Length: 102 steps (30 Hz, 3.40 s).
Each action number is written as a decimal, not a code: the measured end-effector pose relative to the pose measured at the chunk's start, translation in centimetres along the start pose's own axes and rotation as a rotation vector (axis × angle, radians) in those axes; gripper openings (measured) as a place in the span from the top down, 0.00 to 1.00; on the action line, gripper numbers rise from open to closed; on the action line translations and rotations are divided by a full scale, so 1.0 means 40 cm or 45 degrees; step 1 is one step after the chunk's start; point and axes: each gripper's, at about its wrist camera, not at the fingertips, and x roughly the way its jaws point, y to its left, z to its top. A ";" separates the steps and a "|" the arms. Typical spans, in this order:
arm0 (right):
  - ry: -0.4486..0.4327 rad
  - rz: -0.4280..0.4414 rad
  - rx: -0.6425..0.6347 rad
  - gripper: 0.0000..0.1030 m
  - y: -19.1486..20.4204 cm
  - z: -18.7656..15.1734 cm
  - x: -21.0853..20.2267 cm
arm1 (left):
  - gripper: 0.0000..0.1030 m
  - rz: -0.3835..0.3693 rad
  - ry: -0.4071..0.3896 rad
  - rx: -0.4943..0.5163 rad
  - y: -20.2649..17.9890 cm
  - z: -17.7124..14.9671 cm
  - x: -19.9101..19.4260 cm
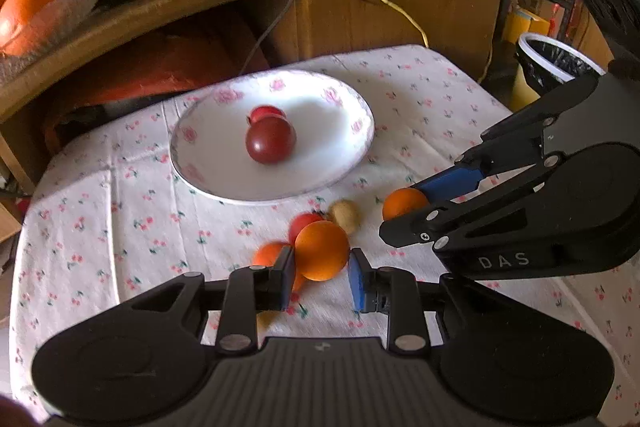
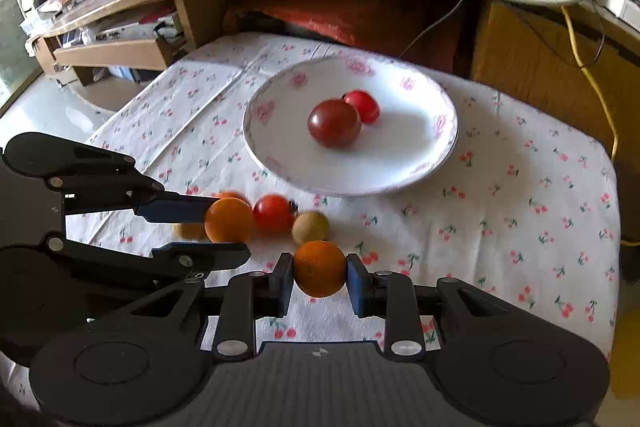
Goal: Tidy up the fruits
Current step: 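Grasp an orange with the left tool while the right tool grasps another orange, then carry both oranges into the white bowl and open both tools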
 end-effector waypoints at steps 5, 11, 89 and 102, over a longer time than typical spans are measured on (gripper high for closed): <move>-0.038 -0.023 0.015 0.77 -0.005 0.025 0.000 | 0.65 0.029 -0.039 -0.003 0.011 0.033 -0.002; -0.080 -0.055 0.029 0.77 -0.015 0.054 0.002 | 0.65 0.060 -0.068 0.000 0.025 0.067 0.007; -0.125 -0.178 0.044 0.70 -0.040 0.121 0.095 | 0.62 0.212 -0.065 -0.021 0.071 0.103 0.104; -0.154 -0.184 0.053 0.70 -0.039 0.117 0.082 | 0.60 0.218 -0.090 -0.018 0.071 0.100 0.089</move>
